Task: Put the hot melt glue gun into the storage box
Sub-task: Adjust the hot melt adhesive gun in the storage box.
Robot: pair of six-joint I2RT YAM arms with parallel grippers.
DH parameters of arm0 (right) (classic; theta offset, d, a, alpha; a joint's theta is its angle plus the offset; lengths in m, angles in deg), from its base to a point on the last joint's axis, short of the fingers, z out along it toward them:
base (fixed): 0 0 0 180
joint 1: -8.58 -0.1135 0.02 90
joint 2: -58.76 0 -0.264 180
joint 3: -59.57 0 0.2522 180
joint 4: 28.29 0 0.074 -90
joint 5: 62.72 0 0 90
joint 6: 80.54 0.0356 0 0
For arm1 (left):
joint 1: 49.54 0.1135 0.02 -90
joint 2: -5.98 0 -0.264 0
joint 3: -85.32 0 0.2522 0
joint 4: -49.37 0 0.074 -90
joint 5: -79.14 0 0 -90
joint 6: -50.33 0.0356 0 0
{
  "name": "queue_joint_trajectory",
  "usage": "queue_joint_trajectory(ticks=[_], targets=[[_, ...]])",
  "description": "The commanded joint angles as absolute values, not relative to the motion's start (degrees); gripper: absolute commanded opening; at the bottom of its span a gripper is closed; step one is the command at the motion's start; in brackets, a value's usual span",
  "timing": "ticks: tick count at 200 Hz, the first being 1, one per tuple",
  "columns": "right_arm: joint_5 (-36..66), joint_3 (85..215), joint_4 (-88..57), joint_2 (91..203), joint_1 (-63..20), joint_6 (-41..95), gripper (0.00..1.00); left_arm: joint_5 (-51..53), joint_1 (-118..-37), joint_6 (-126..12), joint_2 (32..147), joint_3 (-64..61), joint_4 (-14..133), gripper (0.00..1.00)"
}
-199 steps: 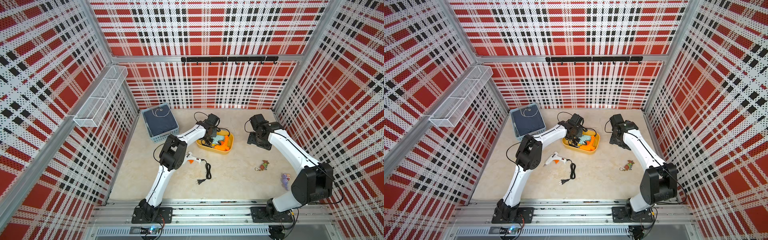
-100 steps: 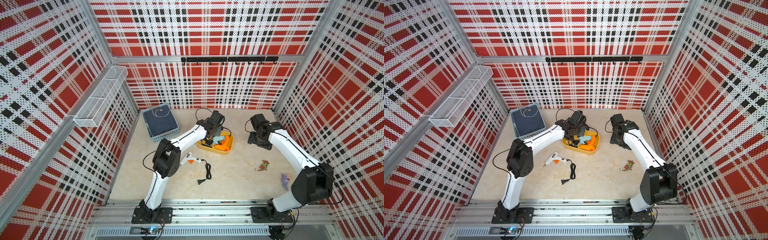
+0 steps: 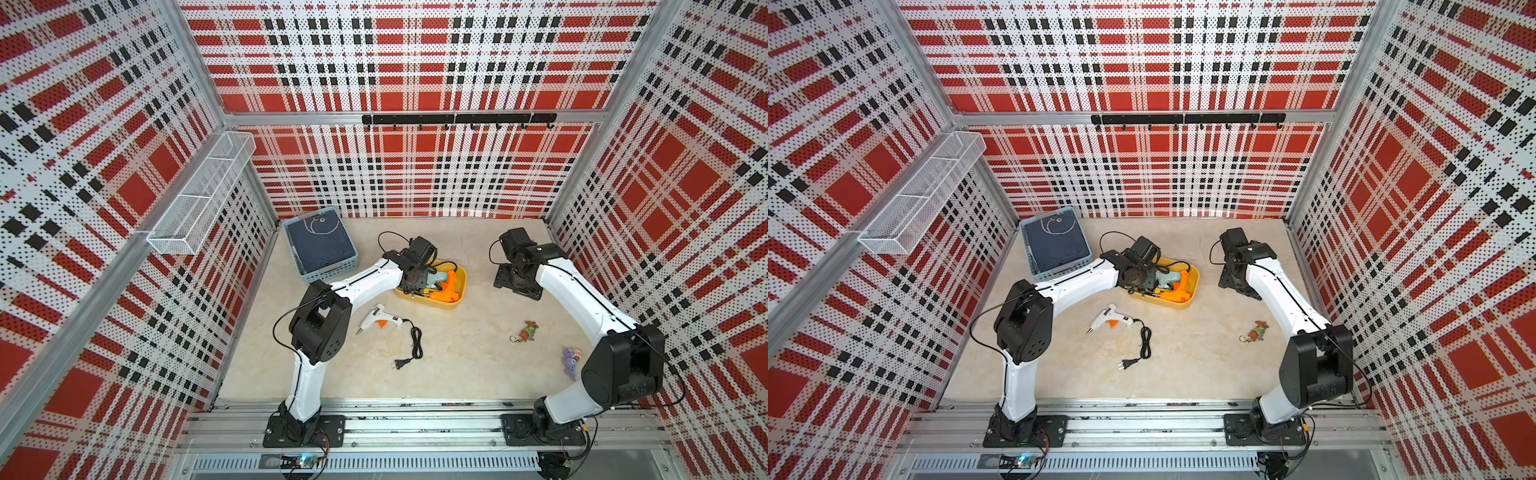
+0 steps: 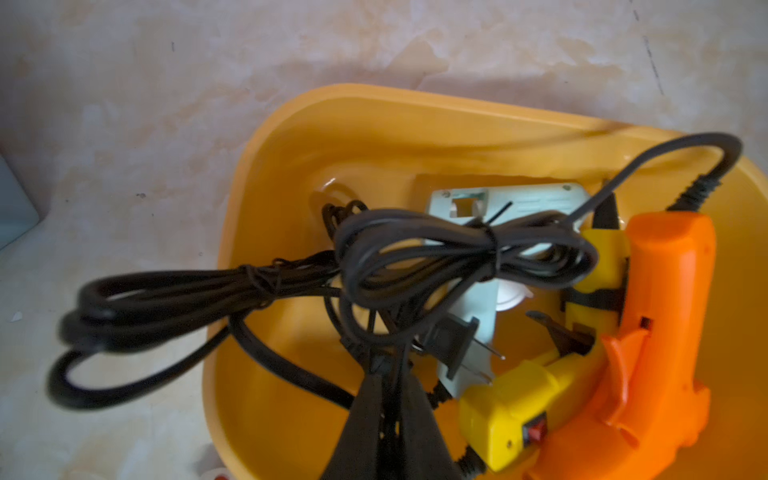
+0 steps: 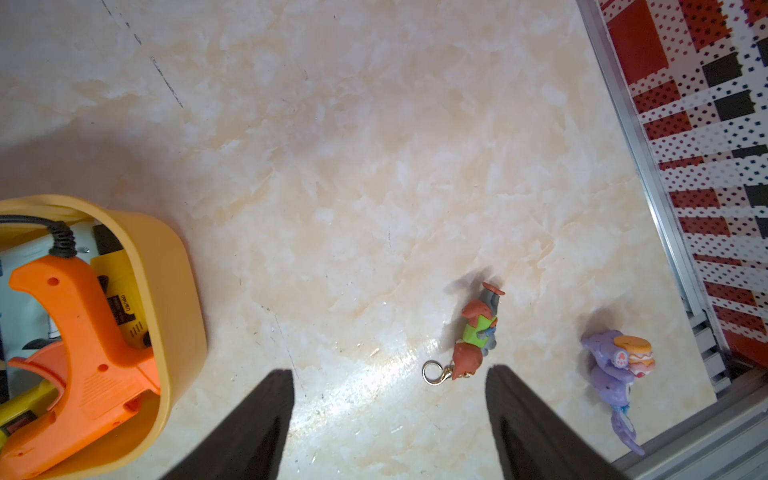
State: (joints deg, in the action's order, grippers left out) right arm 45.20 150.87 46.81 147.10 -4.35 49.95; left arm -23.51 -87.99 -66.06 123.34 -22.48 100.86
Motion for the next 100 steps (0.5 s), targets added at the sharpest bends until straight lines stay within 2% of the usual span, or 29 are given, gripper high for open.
queue_joint_trajectory(ticks=[1, 16, 24, 61, 79, 100], targets=[[45.30, 151.78, 46.40, 147.45, -3.90, 49.78, 0.80, -24.68, -87.28, -66.32, 125.42, -25.68, 102.10, 0.35], [45.74, 151.74, 46.63, 147.14, -3.89, 49.75, 0.80, -25.92, -87.75, -65.63, 124.37, -27.99, 102.59, 0.46], [45.89, 151.66, 46.56, 146.94, -3.90, 49.71, 0.80, -26.25, -88.02, -65.43, 123.37, -28.95, 102.70, 0.49], [45.92, 151.03, 46.72, 146.30, -3.85, 50.34, 0.81, -28.58, -88.73, -65.83, 117.43, -31.20, 102.71, 0.49], [45.82, 150.96, 46.63, 146.30, -3.77, 50.45, 0.80, -29.75, -87.02, -67.67, 115.41, -29.63, 102.67, 0.39], [45.51, 151.03, 46.40, 146.61, -3.81, 50.48, 0.80, -29.92, -82.79, -70.31, 114.71, -25.18, 101.49, 0.21]])
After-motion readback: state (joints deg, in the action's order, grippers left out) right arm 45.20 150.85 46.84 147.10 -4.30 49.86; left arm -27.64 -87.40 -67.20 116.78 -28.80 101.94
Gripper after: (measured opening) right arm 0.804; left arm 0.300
